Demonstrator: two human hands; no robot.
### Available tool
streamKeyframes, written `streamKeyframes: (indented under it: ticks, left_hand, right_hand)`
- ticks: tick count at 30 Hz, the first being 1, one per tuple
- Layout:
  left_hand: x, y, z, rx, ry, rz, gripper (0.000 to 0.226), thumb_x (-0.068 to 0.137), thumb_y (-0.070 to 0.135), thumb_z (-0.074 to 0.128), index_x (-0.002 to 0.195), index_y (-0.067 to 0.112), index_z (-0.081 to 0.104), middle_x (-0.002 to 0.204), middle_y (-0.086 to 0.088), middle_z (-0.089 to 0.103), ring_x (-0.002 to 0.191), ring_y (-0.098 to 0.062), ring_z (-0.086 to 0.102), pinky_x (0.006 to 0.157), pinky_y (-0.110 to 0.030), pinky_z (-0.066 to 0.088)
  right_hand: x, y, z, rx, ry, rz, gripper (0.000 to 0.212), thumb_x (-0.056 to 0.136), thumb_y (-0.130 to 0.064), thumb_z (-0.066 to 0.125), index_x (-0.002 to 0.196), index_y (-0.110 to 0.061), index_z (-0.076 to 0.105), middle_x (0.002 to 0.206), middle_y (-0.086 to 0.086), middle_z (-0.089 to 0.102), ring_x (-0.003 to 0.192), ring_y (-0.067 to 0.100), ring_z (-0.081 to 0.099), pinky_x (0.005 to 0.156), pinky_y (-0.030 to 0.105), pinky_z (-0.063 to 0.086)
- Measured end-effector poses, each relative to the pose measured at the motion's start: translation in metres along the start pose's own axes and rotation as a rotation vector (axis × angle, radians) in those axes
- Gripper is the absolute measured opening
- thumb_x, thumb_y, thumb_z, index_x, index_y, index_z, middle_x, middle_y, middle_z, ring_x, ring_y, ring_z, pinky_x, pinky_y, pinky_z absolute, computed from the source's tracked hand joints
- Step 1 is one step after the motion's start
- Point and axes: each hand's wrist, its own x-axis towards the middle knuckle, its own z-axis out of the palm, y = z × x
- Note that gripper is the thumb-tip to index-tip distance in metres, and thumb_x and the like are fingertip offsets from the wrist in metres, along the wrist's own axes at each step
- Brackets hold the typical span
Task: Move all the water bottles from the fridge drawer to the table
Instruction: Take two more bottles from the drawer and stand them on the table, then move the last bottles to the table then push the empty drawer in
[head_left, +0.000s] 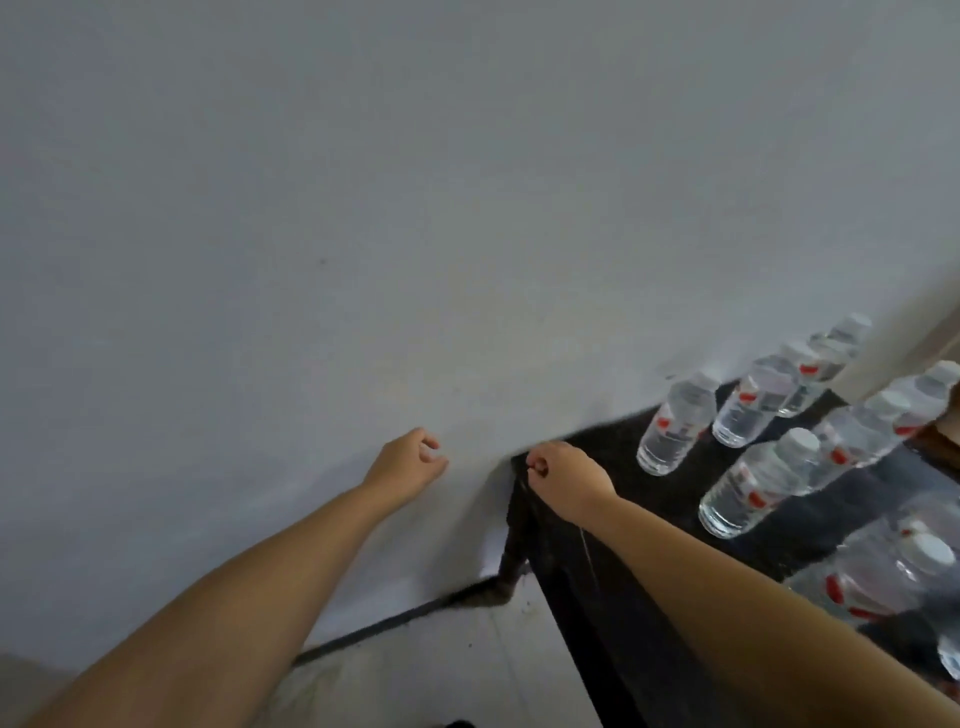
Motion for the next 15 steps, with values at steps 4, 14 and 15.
streamKeyframes:
  ticks: [4, 14, 15]
  left_hand:
    - [-0.058, -0.043, -0.016, -0.043, 0.133, -0.164, 0.028, 0.088, 0.025, 0.063, 0.112, 0.011, 0.06, 0.107, -0.007, 0.065, 0.091, -0.019, 0.058, 0.077, -0.024, 0.043]
    - [-0.27, -0.164, -0.026, -0.315, 0.564, -0.579, 0.012, 0.087, 0.019, 0.063, 0.091, 0.019, 0.052, 0.08, 0.002, 0.053, 0.078, -0.018, 0.054, 0.07, -0.03, 0.044]
    - [-0.291, -0.174, -0.028, -0.329, 0.609, -0.611, 0.014, 0.085, 0.014, 0.064, 0.084, 0.019, 0.051, 0.073, 0.003, 0.051, 0.077, -0.018, 0.053, 0.067, -0.031, 0.044]
  right_hand:
    - [-0.001, -0.035, 0.02, -0.059, -0.116, -0.207, 0.027, 0.097, -0.025, 0.045, 0.12, -0.015, 0.057, 0.121, 0.006, 0.056, 0.106, 0.025, 0.058, 0.089, 0.036, 0.049]
    - [-0.082, -0.186, 0.112, -0.211, -0.381, -0.778, 0.043, 0.097, -0.039, 0.046, 0.135, -0.019, 0.043, 0.126, 0.004, 0.056, 0.108, 0.021, 0.058, 0.088, 0.036, 0.05]
    - [-0.096, -0.203, 0.121, -0.219, -0.397, -0.84, 0.044, 0.097, -0.04, 0.047, 0.135, -0.019, 0.043, 0.126, 0.004, 0.056, 0.108, 0.021, 0.058, 0.087, 0.035, 0.05]
